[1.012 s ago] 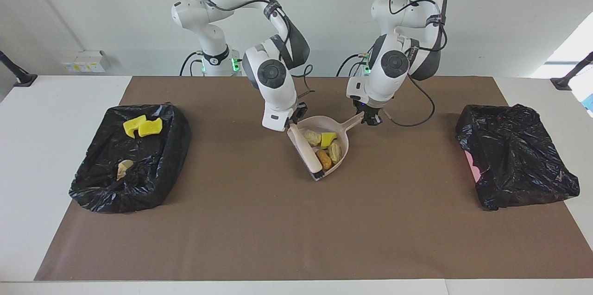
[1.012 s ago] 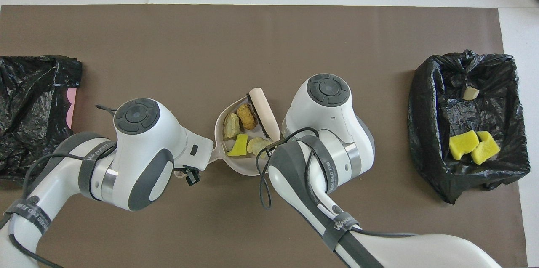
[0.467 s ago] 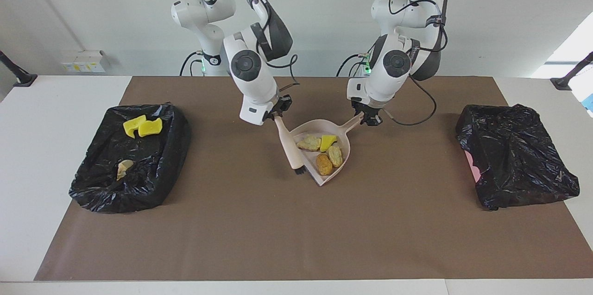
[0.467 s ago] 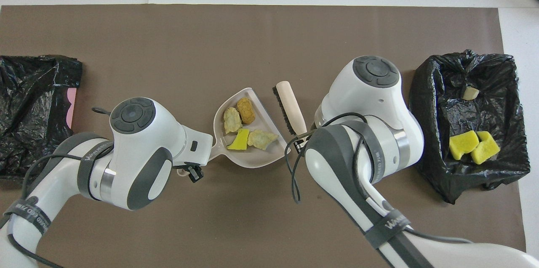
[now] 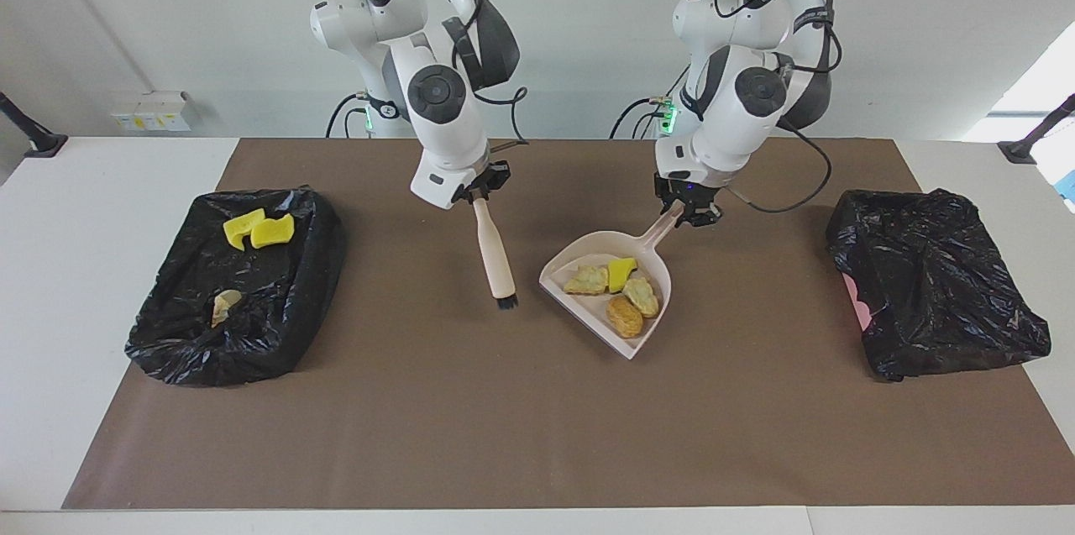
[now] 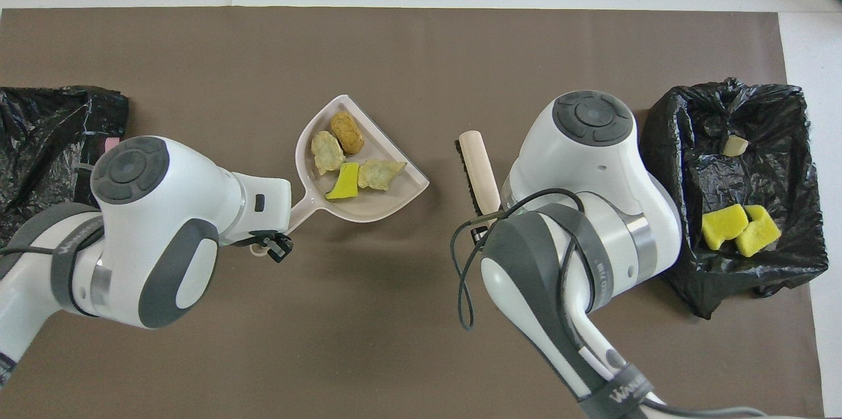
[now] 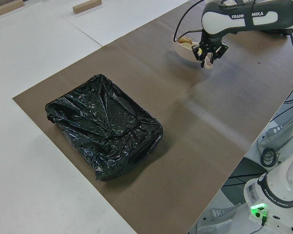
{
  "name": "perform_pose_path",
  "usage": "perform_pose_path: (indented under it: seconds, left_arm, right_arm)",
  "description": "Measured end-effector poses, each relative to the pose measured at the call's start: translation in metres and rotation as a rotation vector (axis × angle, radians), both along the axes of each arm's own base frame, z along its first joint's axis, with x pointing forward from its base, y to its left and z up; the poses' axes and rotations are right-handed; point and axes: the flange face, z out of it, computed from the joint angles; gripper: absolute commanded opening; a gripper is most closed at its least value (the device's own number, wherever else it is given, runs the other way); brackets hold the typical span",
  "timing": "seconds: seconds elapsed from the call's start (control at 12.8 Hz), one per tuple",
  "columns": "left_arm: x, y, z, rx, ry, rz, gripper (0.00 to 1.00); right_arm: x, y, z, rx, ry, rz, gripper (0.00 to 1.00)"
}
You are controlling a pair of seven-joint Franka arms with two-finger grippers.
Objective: Sweep and dump trash in bin
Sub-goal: 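Carry the dustpan to the far bag while the right gripper withdraws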
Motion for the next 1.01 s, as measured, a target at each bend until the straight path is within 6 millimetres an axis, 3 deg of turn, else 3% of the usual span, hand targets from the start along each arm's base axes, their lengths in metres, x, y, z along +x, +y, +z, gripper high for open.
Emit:
perform_pose_path:
  seconds: [0.16, 0.39, 0.62, 0.78, 1.01]
  left_arm:
    - [0.005, 0.046, 0.027, -0.001, -0.018, 0.086, 0.0]
    - [0.013, 0.12, 0.064, 0.003, 0.003, 0.218, 0.0]
    - [0.018, 0.206, 0.098, -0.003, 0.008, 0.337, 0.0]
    - [0.014, 0.268, 0.107, -0.01, -0.011, 0.378, 0.0]
    - [0.001, 0.344, 0.113, 0.015, -0.042, 0.391, 0.0]
  right_arm:
    - [-0.021, 0.038, 0.0, -0.022, -0.043, -0.066, 0.0]
    - [-0.062, 0.073, -0.004, -0.04, -0.079, -0.118, 0.0]
    - [-0.117, 0.125, -0.024, -0.064, -0.108, -0.181, 0.0]
    - [-0.15, 0.145, -0.043, -0.086, -0.104, -0.168, 0.0]
    - [-0.181, 0.162, -0.061, -0.108, -0.101, -0.157, 0.0]
